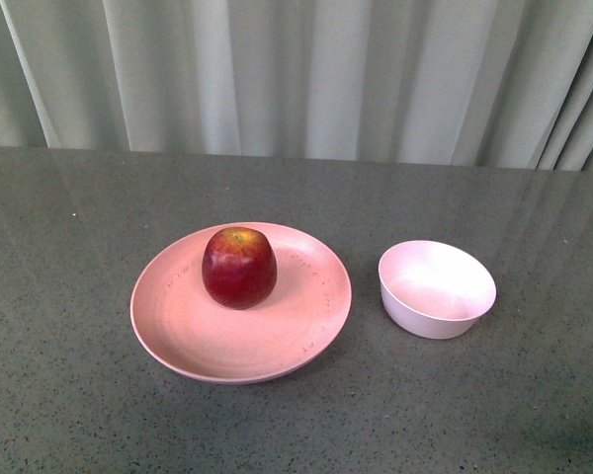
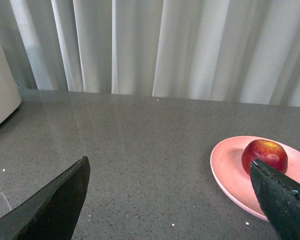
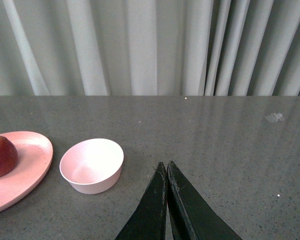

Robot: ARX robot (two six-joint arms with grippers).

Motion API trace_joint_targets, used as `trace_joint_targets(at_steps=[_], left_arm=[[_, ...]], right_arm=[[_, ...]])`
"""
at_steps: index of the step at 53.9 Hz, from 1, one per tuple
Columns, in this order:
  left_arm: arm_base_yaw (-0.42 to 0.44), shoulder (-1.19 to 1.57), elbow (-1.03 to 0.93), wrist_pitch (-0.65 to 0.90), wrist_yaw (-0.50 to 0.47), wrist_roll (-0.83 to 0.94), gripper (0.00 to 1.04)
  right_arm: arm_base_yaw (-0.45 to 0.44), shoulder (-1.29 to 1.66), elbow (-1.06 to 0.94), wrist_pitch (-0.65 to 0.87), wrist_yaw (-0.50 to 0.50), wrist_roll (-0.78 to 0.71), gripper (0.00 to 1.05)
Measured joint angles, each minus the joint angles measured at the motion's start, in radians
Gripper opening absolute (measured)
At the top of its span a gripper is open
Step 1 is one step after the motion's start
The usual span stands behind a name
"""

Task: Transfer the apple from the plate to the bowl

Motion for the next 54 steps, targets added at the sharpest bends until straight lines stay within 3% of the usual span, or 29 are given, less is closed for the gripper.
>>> trace_joint_targets(at_steps=[8,30,49,54], left_arm=[[0.0,0.0,0.0,0.0,0.0,0.0,0.96],[0.0,0.0,0.0,0.0,0.0,0.0,0.96],[0.0,0.0,0.0,0.0,0.0,0.0,0.96],[0.003,0.005,0.002,-0.007,0.015,-0.003,0.96]], right_arm=[[0.0,-0.154,0.0,-0.174,0.0,-0.001,0.02],[0.0,-0.179,0.0,-0.184,0.0,-0.002,0.03],[0.0,-0.179,0.0,-0.184,0.0,-0.002,0.62],[0.0,-0.179,0.0,-0.184,0.0,-0.002,0.83]])
